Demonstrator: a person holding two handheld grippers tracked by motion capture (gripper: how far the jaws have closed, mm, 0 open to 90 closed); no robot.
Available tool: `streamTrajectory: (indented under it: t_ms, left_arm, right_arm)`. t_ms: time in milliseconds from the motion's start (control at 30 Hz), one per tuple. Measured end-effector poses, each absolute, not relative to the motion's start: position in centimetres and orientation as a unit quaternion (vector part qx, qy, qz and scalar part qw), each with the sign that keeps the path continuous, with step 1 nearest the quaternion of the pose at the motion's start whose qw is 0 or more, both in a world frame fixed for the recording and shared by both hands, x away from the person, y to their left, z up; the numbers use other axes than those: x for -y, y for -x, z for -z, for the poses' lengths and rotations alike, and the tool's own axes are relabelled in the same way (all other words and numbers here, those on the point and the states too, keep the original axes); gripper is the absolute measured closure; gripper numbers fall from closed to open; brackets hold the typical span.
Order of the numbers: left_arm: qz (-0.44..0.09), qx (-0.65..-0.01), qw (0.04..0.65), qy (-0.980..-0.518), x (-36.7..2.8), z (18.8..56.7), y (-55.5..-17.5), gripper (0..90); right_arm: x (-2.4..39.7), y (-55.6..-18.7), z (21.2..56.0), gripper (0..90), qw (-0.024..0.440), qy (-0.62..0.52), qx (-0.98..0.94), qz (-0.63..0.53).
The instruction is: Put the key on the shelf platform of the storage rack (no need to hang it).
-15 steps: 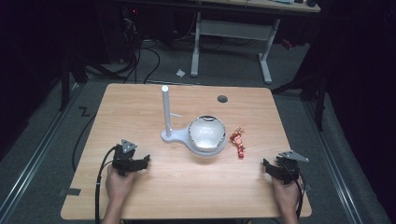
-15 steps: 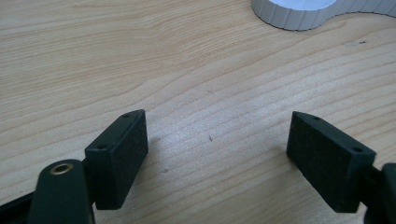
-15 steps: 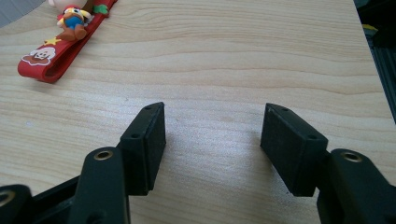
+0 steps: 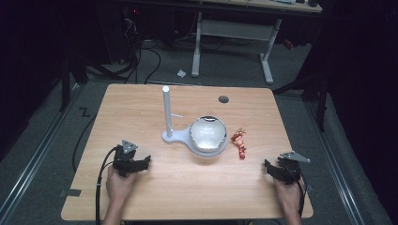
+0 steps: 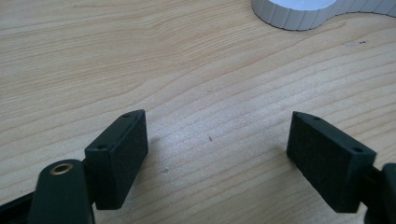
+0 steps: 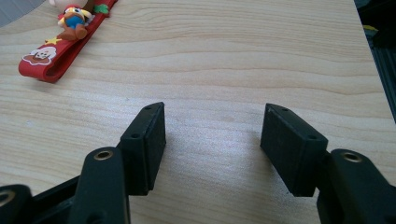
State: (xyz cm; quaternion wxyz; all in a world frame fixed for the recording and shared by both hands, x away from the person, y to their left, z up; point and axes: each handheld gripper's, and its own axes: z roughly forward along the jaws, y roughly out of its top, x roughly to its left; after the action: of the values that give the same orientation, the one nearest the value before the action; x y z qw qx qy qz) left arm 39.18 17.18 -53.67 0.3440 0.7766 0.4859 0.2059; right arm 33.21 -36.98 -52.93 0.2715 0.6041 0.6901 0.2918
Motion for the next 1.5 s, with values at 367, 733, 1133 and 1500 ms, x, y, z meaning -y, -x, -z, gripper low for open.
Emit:
streamTrajectory:
  t_ms: [367, 733, 1133, 1500]
  left_arm:
    - [-0.206, -0.486, 0.344, -0.776, -17.2, 53.7, -39.2, 21.0]
    - [-0.207, -0.486, 0.344, -0.776, -17.2, 53.7, -39.2, 21.0]
    - [-0.207, -0.486, 0.344, -0.776, -17.2, 53.7, -39.2, 21.0]
    - [-0.206, -0.486, 0.344, -0.777, -17.2, 53.7, -39.2, 21.0]
  right_arm:
    - [36.7, -33.3, 52.6, 48.2, 0.255, -0.601, -0.699, -0.292]
    - [35.6, -33.8, 51.8, 50.4, 0.244, -0.585, -0.708, -0.311]
    - [33.6, -35.1, 50.0, 52.1, 0.242, -0.550, -0.723, -0.341]
    - [31.9, -36.8, 49.2, 51.6, 0.233, -0.532, -0.735, -0.349]
